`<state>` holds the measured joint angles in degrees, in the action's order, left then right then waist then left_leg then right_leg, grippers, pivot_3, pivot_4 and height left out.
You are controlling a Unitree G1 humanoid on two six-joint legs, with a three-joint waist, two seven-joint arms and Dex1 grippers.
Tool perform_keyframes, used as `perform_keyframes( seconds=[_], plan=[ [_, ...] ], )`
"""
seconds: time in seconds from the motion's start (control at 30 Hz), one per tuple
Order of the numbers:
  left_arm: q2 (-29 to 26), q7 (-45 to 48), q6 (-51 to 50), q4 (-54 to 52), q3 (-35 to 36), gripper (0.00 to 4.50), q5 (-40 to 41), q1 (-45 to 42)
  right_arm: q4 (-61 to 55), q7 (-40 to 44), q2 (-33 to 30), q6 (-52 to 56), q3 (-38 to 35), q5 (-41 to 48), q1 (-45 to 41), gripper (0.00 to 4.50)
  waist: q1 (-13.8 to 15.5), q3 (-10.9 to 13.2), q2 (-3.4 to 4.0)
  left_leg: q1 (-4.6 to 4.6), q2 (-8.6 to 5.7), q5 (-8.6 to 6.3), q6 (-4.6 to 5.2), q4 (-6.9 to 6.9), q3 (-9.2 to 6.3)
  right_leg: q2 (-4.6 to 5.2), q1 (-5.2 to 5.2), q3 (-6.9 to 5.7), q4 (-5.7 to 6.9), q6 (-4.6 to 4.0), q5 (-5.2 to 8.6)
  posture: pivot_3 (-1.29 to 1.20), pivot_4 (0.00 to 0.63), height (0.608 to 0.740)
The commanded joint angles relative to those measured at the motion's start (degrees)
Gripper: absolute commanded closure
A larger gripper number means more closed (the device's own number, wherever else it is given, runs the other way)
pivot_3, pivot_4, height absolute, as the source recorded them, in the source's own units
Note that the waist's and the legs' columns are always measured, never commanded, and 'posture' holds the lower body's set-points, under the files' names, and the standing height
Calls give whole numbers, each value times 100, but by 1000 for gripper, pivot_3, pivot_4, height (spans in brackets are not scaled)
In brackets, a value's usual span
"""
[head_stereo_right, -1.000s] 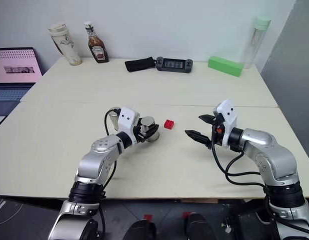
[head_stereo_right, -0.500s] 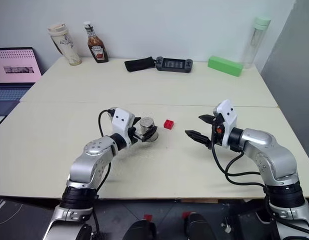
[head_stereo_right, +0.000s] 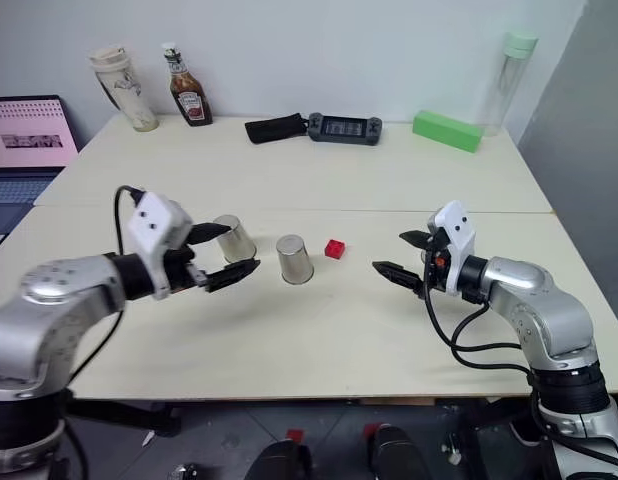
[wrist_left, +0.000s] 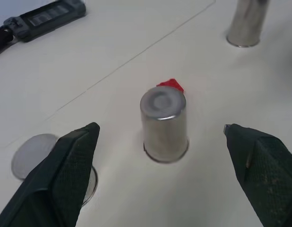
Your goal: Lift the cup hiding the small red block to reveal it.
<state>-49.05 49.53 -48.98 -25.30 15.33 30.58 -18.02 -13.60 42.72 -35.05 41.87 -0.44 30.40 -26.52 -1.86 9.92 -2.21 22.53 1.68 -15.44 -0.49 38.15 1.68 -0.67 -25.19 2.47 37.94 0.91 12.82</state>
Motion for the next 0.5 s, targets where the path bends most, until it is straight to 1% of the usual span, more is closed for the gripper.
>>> perform_keyframes(
  seconds=[0.03, 0.1, 0.17, 0.27, 0.5],
  plan=[
    [-441, 585, 191, 74, 563, 5, 294, 375, -85, 311, -367, -20, -375, 154, -77, 0, 5, 1, 1, 2, 1, 0, 0, 1, 0, 0, -1, 0, -4, 0, 0, 0, 150, 740],
    [-596, 789, 335, 144, 700, 5, 313, 614, -141, 526, -581, 44, -555, 324, -37, 0, 12, 1, 1, 2, -1, 0, 0, 1, 1, 3, -1, 0, -5, 0, 0, 0, 150, 740],
    [-609, 834, 364, 275, 857, 5, 412, 681, -84, 619, -724, 43, -730, 403, -55, 0, 19, 1, 1, 3, -2, 0, 0, 0, 0, 5, 0, -3, -7, 0, 0, 0, 150, 740],
    [-625, 877, 509, 360, 875, 5, 400, 748, -36, 690, -816, 45, -807, 458, -58, 0, 18, 1, 1, 2, 0, 0, 0, 1, -1, 5, 0, -4, -7, 0, 0, 0, 150, 740],
    [-482, 695, 498, 337, 721, 5, 550, 526, -64, 662, -705, 22, -556, 349, -51, 0, 13, 1, 1, 0, 4, 0, 0, 1, 0, 1, -1, -2, -3, 0, 0, 0, 150, 740]
  ],
)
